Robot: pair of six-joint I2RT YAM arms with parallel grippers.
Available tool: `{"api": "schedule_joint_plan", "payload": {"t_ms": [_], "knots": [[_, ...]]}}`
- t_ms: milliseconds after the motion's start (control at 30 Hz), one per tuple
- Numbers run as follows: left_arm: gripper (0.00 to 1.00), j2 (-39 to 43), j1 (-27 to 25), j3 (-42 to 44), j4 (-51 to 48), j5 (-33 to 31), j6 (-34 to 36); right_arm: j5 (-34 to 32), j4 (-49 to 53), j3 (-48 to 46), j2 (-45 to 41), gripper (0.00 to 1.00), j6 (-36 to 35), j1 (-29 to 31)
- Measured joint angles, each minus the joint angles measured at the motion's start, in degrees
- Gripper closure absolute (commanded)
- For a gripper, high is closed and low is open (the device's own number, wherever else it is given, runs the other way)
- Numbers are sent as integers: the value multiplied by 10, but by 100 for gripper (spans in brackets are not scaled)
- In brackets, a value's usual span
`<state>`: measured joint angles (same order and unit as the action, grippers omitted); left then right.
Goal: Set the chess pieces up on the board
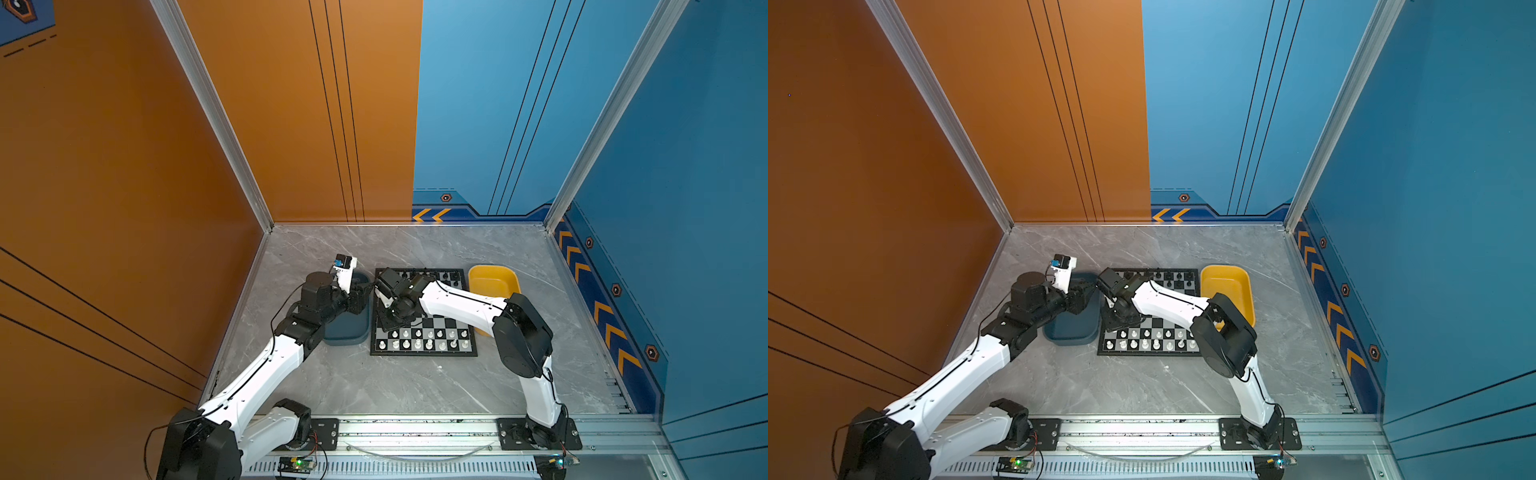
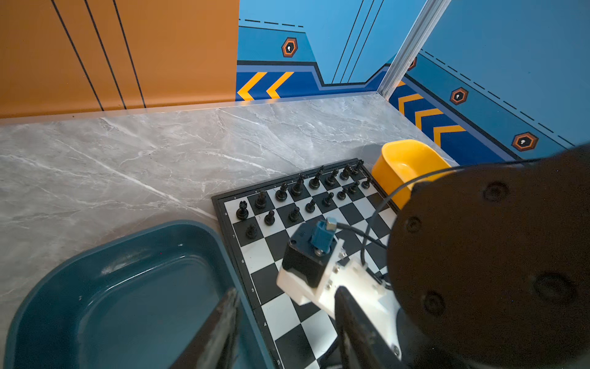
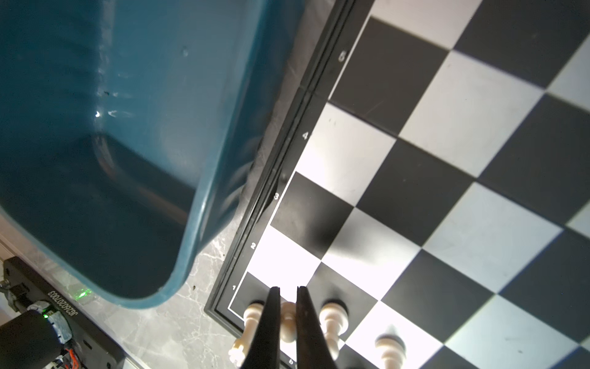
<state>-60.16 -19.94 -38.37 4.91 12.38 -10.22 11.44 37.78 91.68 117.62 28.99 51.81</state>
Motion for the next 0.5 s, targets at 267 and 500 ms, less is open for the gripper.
{"api": "schedule_joint_plan", "payload": {"t_ms": [267, 500], "knots": [[50, 34, 0, 3, 0, -30, -4, -5, -70, -50, -16, 93, -6, 7], [50, 66, 0, 15, 2, -54, -8, -12, -118, -73, -32, 93, -18, 15]]}}
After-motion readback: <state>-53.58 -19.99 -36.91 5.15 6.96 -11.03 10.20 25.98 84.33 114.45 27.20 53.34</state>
